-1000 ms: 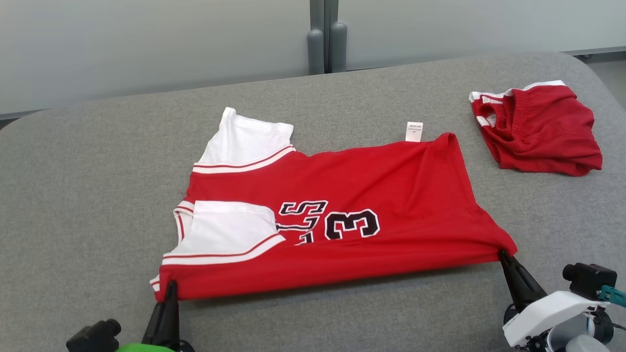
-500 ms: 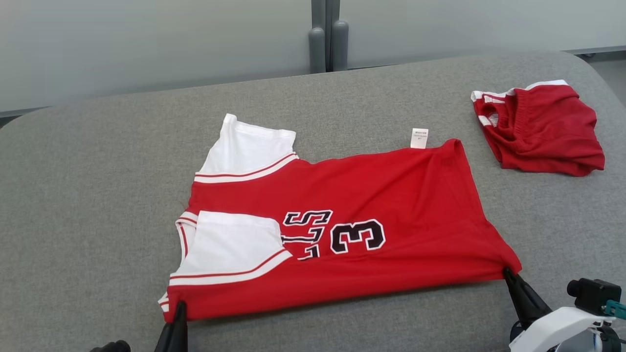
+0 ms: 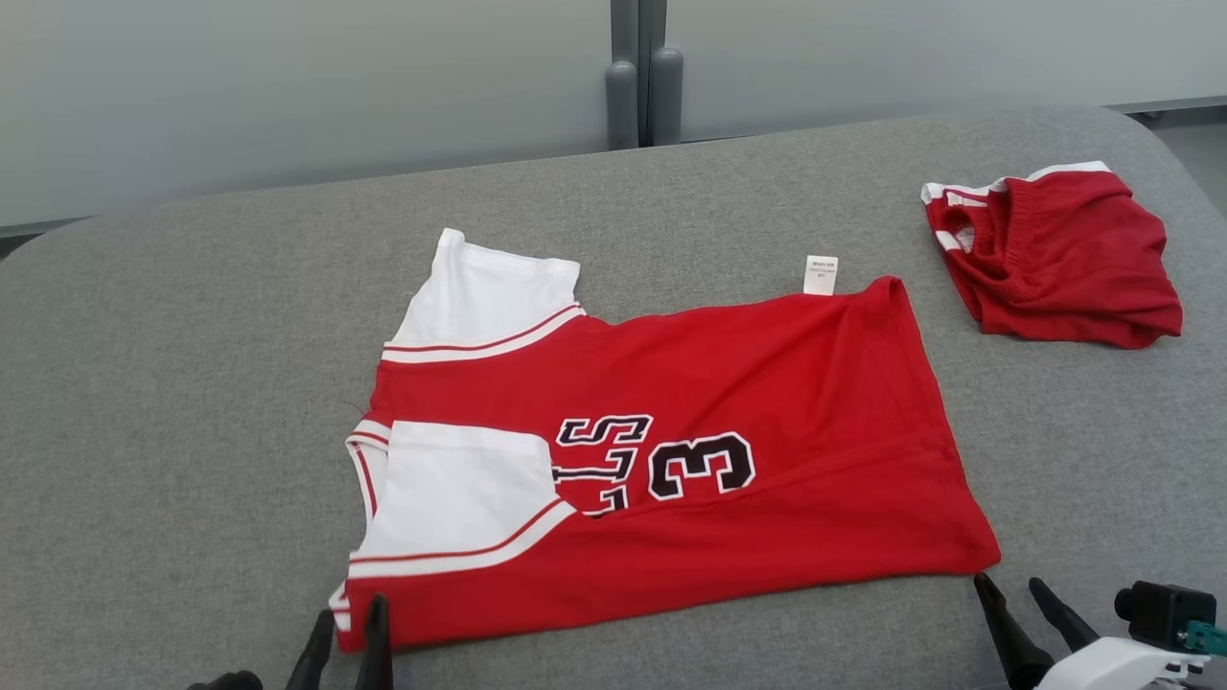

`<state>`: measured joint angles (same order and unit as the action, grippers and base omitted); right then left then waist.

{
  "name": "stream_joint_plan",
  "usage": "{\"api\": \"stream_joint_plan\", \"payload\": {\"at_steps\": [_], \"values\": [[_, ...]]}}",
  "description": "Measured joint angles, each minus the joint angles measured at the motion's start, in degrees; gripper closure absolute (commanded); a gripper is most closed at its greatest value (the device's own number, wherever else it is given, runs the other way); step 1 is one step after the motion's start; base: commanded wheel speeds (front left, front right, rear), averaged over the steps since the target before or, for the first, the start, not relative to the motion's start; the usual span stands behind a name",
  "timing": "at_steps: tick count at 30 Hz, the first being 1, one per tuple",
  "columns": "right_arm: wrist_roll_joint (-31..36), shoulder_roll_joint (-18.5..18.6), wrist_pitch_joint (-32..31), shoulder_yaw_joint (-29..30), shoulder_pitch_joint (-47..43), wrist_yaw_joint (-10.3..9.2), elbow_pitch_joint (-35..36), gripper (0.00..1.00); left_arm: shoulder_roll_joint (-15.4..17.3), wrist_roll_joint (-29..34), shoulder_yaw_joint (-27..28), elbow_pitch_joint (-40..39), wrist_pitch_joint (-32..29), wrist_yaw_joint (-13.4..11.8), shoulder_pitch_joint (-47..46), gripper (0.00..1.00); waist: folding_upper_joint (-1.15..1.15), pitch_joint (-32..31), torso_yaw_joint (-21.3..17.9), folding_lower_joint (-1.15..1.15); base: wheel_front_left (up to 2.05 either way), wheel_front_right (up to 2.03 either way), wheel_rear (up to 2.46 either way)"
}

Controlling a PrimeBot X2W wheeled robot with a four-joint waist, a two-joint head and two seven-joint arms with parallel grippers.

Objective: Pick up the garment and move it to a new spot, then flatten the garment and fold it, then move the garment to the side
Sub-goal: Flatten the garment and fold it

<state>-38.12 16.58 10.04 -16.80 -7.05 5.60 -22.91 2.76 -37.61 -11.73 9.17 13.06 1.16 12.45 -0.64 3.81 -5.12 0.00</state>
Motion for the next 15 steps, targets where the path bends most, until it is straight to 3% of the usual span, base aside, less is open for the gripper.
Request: {"api": "stream_joint_plan", "payload": {"at_steps": [9, 15], "values": [[0.67, 4.35, -0.23, 2.78, -1.48, -2.13, 2.23, 0.0, 2.35, 0.12, 2.67, -3.21, -0.16, -1.86, 1.94, 0.0, 0.0, 0.28, -0.21, 0.0, 0.0, 0.0, 0.0], [3.79, 5.67, 0.04, 2.08, 3.67, -2.1, 5.76, 0.0, 3.61, 2.13, 1.16, -5.35, -1.75, -1.82, -1.69, 0.0, 0.0, 0.79, -0.4, 0.0, 0.0, 0.0, 0.0]]}}
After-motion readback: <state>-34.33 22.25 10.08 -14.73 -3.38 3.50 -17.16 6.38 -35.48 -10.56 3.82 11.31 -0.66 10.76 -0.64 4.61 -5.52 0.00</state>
